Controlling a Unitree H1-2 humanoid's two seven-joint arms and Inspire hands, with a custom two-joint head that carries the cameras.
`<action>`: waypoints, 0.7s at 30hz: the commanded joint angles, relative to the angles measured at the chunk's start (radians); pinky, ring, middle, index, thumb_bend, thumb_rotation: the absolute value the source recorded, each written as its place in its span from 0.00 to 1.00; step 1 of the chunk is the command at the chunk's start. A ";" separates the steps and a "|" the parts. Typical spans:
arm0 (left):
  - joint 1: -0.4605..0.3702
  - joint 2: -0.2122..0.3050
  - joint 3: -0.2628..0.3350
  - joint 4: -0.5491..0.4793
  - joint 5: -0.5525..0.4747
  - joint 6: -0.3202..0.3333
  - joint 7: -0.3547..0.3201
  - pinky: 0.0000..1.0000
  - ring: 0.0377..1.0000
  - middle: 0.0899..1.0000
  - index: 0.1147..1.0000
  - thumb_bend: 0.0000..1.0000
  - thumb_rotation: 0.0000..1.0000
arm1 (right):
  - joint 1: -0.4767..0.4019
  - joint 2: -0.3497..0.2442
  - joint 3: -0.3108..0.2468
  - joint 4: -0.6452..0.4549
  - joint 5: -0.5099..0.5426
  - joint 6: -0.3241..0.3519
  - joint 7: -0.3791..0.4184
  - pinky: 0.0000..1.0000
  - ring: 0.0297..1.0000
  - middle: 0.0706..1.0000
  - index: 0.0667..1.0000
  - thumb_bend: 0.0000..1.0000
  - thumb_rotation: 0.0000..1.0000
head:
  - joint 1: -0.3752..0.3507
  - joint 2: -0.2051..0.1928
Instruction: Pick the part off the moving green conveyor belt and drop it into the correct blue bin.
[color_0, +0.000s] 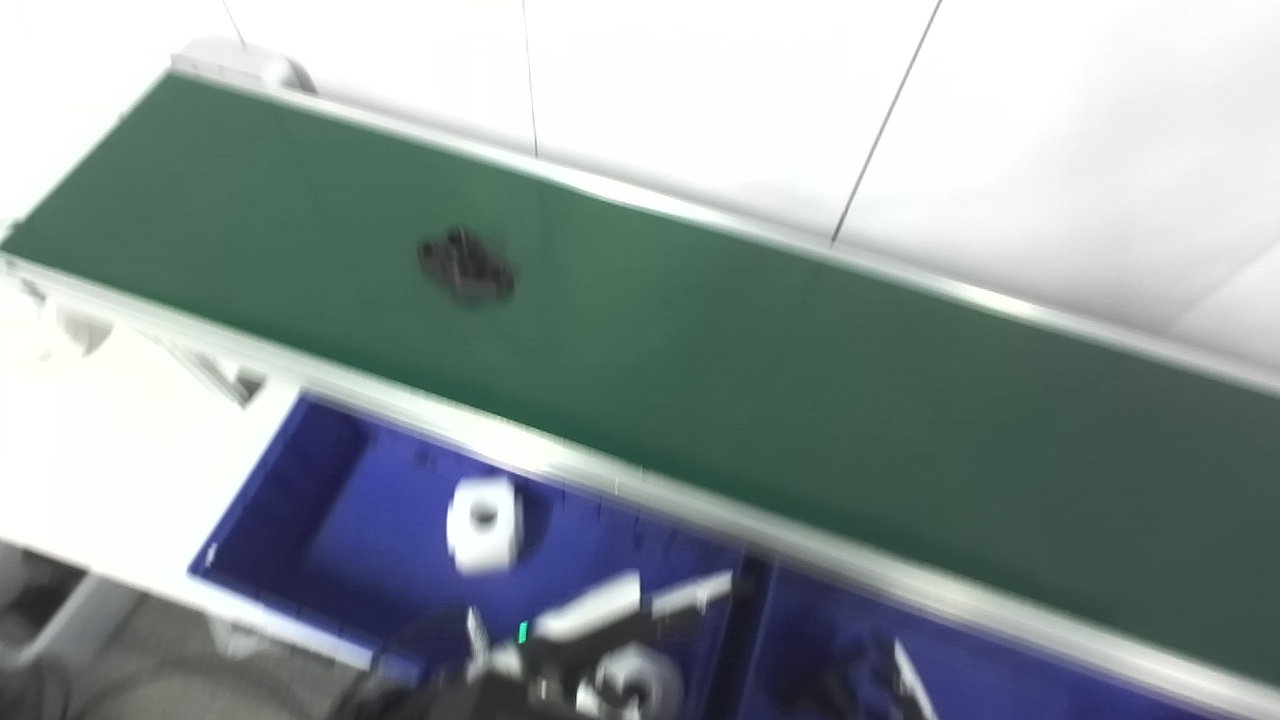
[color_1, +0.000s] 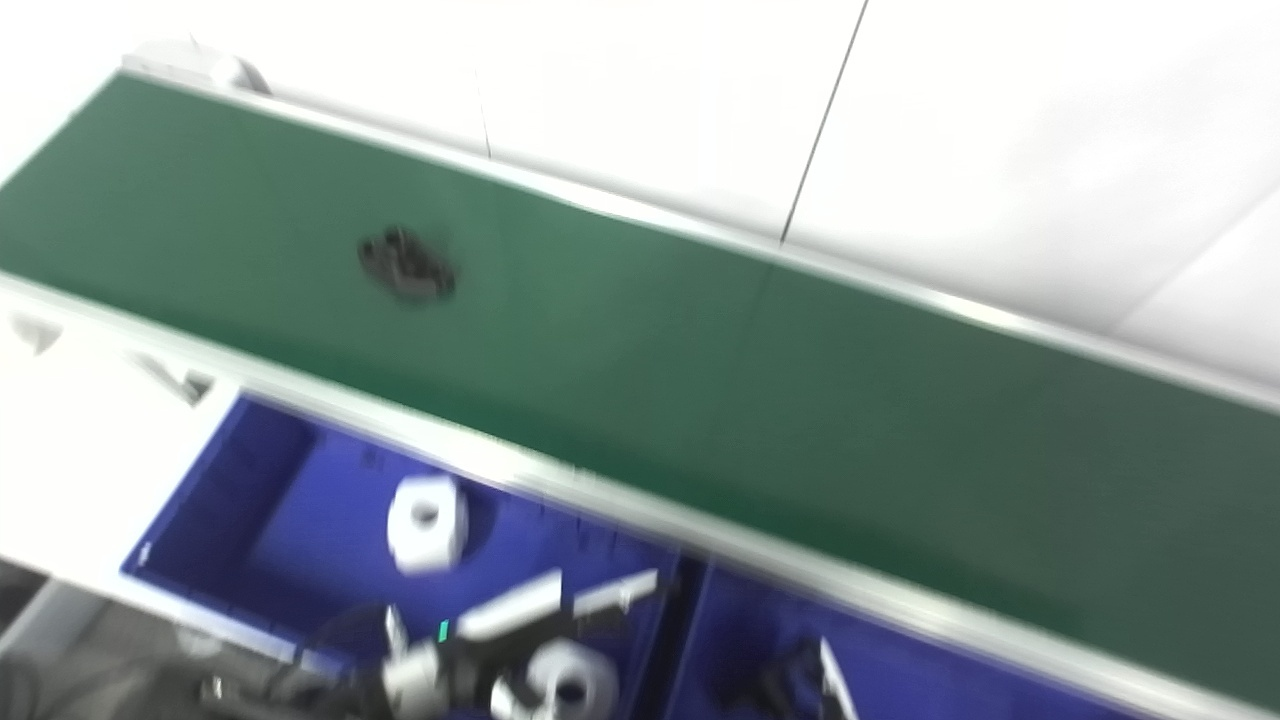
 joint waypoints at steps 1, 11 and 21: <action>-0.006 0.002 0.000 -0.010 0.001 -0.034 0.015 0.82 0.98 1.00 1.00 0.83 0.46 | 0.003 0.003 -0.001 -0.019 -0.006 -0.039 -0.015 0.78 0.92 0.98 0.97 1.00 0.36 | -0.001 0.001; -0.008 0.000 0.002 -0.007 0.014 -0.027 0.019 0.81 0.98 1.00 1.00 0.83 0.47 | -0.006 0.007 -0.003 0.011 0.000 -0.081 -0.023 0.77 0.92 0.96 0.95 0.98 0.34 | -0.015 -0.010; -0.021 -0.007 0.002 0.008 0.017 -0.033 0.023 0.81 0.97 1.00 1.00 0.83 0.46 | -0.015 0.015 -0.014 0.041 0.042 -0.142 -0.028 0.77 0.91 0.95 0.94 0.96 0.29 | -0.024 -0.028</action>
